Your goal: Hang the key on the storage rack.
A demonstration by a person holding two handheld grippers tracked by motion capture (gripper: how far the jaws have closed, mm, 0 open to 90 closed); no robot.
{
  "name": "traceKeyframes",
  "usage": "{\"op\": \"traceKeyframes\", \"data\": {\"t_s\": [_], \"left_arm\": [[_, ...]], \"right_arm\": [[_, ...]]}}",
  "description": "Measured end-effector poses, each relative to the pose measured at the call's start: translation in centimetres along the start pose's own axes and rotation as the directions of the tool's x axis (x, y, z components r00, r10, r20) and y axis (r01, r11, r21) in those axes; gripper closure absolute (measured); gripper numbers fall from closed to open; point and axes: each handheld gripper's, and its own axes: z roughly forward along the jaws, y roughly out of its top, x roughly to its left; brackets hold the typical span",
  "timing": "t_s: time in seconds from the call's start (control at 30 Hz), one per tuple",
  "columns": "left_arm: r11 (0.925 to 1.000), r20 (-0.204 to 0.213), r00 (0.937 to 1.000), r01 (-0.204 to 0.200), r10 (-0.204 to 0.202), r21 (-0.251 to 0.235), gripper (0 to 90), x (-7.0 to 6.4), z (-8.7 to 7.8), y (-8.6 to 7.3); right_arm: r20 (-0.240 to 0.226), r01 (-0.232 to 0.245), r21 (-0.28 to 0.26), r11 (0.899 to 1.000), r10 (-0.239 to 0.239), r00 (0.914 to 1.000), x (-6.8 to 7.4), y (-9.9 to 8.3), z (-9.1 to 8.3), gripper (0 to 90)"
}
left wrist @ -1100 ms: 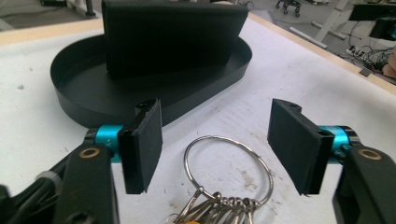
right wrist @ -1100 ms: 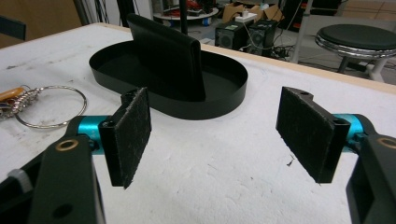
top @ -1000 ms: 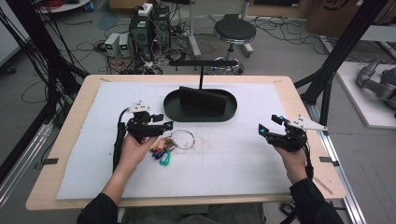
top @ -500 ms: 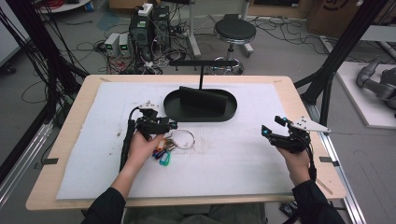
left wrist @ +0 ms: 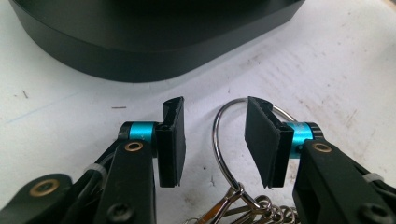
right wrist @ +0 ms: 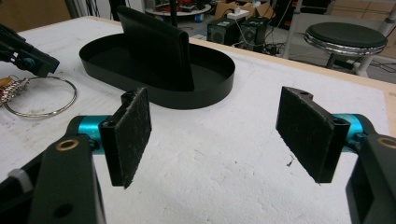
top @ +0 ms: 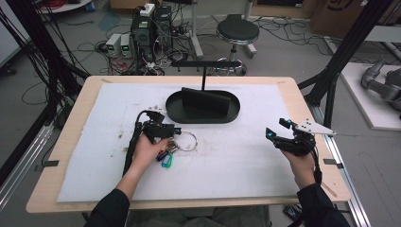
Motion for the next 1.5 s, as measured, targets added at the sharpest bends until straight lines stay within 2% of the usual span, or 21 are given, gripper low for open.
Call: {"op": "traceKeyframes", "data": {"t_s": [0.13, 0.37, 0.47, 0.6, 0.73, 0.8, 0.87, 1.07, 1.27, 1.37, 1.5], "left_arm": [[0.999, -0.01, 0.9999, 0.001, -0.001, 0.045, 60.0, 0.0, 0.4, -0.2], [0.9974, 0.004, 0.9998, -0.022, 0.022, 0.068, 72.0, -0.4, 0.8, -0.4], [0.9984, 0.006, 0.9995, -0.03, 0.029, 0.048, 79.2, -0.5, 0.6, -0.5], [0.9997, 0.036, 0.9991, -0.024, 0.024, 0.01, 82.2, -0.6, -0.1, -0.4], [0.9985, 0.046, 0.9978, -0.046, 0.047, -0.031, 84.5, -0.8, -0.9, -0.3], [0.996, 0.061, 0.9962, -0.058, 0.062, -0.068, 84.8, -0.9, -1.3, -0.3], [0.9925, 0.068, 0.9948, -0.069, 0.076, -0.101, 85.1, -1.0, -1.8, -0.3], [0.9713, 0.075, 0.9845, -0.142, 0.158, -0.191, 85.9, -1.6, -3.3, -0.4], [0.9545, 0.082, 0.9721, -0.197, 0.22, -0.224, 86.1, -2.3, -4.2, -0.5], [0.9448, 0.081, 0.9684, -0.209, 0.236, -0.252, 86.1, -2.5, -4.7, -0.5], [0.9367, 0.079, 0.9661, -0.216, 0.246, -0.276, 86.1, -2.4, -5.2, -0.5]], "right_arm": [[-0.001, 0.0, -0.003, 1.0, 0.0, 1.0, 0.0, 0.0, 0.0, 27.0], [-0.003, 0.004, -0.003, 1.0, -0.004, 1.0, 0.1, 0.0, 0.0, 27.0], [-0.003, 0.005, -0.003, 1.0, -0.005, 1.0, 0.1, 0.0, 0.0, 27.0], [-0.005, 0.005, -0.005, 1.0, -0.005, 1.0, 0.1, 0.1, 0.2, 27.0], [-0.007, 0.006, -0.006, 1.0, -0.006, 1.0, 0.2, 0.2, 0.4, 27.0], [-0.009, 0.009, -0.007, 1.0, -0.009, 0.9999, 0.3, 0.2, 0.5, 27.1], [-0.013, 0.01, -0.008, 1.0, -0.01, 0.9999, 0.3, 0.3, 0.6, 27.1], [-0.02, 0.014, -0.008, 1.0, -0.015, 0.9997, 0.5, 0.4, 0.9, 27.3], [-0.024, 0.022, -0.01, 1.0, -0.022, 0.9995, 0.6, 0.4, 1.1, 27.4], [-0.025, 0.023, -0.01, 1.0, -0.023, 0.9994, 0.6, 0.4, 1.2, 27.4], [-0.027, 0.019, -0.009, 1.0, -0.019, 0.9995, 0.6, 0.4, 1.2, 27.4]]}}
